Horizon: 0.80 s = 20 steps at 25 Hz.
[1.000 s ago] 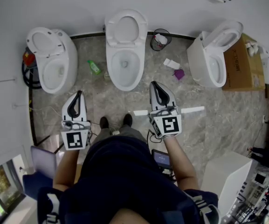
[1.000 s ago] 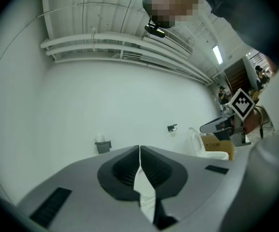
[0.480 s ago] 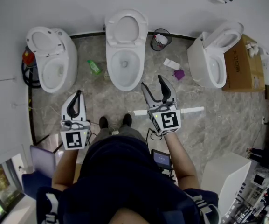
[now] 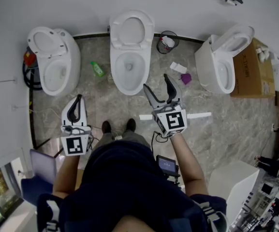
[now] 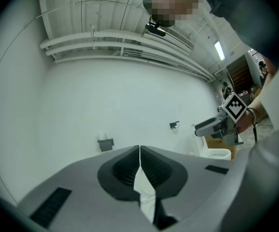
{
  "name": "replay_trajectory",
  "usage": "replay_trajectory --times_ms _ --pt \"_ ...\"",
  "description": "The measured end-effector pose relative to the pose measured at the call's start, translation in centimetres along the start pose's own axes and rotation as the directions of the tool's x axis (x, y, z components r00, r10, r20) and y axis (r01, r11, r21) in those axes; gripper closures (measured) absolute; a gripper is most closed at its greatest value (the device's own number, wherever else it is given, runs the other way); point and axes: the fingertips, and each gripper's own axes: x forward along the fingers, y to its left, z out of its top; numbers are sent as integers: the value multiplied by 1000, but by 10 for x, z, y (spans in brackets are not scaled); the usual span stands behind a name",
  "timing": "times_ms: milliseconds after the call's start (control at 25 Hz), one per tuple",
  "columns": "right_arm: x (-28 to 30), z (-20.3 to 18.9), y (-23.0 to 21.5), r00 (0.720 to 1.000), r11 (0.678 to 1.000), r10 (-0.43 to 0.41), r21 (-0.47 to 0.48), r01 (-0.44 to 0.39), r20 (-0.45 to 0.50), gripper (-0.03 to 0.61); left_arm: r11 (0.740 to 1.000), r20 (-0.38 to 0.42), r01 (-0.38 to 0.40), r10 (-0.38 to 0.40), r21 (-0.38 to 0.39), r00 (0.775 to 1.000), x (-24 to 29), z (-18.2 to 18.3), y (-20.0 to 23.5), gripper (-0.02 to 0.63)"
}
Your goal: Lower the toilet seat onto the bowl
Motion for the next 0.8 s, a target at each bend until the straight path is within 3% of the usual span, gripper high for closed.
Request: replay_trajectory --times_ms 560,800 --pt "37 -2 -28 997 997 75 -22 -74 24 242 995 -27 -98 98 16 995 1 -1 -4 588" --pt "66 -8 -36 997 997 74 6 -74 14 242 995 -28 -99 100 32 995 3 -3 5 588"
